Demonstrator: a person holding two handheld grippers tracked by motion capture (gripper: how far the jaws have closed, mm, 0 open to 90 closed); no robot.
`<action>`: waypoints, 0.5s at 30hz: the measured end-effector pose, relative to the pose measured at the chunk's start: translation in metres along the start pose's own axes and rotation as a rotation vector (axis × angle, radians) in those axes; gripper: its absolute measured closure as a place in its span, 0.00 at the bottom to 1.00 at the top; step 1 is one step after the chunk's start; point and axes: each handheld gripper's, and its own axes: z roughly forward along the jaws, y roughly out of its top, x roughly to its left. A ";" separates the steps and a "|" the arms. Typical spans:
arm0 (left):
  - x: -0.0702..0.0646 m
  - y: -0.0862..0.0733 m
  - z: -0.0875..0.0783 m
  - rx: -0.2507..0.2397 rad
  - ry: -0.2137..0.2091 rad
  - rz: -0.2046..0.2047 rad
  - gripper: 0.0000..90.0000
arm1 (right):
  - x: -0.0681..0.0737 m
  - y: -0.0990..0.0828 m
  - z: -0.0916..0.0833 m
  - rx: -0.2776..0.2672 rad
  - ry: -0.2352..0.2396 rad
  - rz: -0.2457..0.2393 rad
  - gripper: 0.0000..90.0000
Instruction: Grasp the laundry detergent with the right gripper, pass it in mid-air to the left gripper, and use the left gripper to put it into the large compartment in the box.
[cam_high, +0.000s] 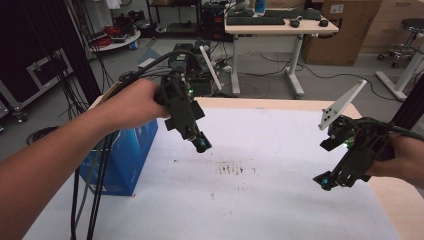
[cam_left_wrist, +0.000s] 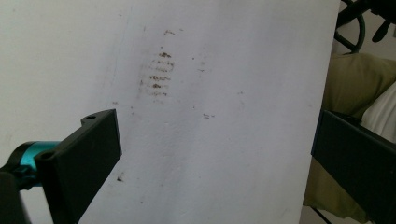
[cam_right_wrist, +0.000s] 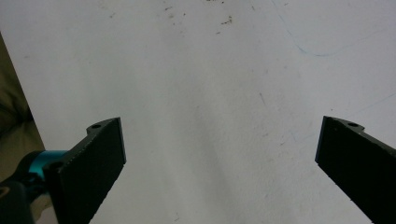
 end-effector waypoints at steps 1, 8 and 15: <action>0.000 0.001 0.001 0.004 -0.005 0.008 0.02 | -0.001 0.000 0.000 0.000 0.001 0.001 0.01; 0.000 0.004 0.015 0.019 -0.026 0.030 0.02 | -0.003 0.001 0.003 0.001 0.002 0.001 0.01; -0.002 0.002 0.028 0.051 -0.043 0.055 0.02 | -0.002 0.004 0.006 0.008 0.005 0.000 0.01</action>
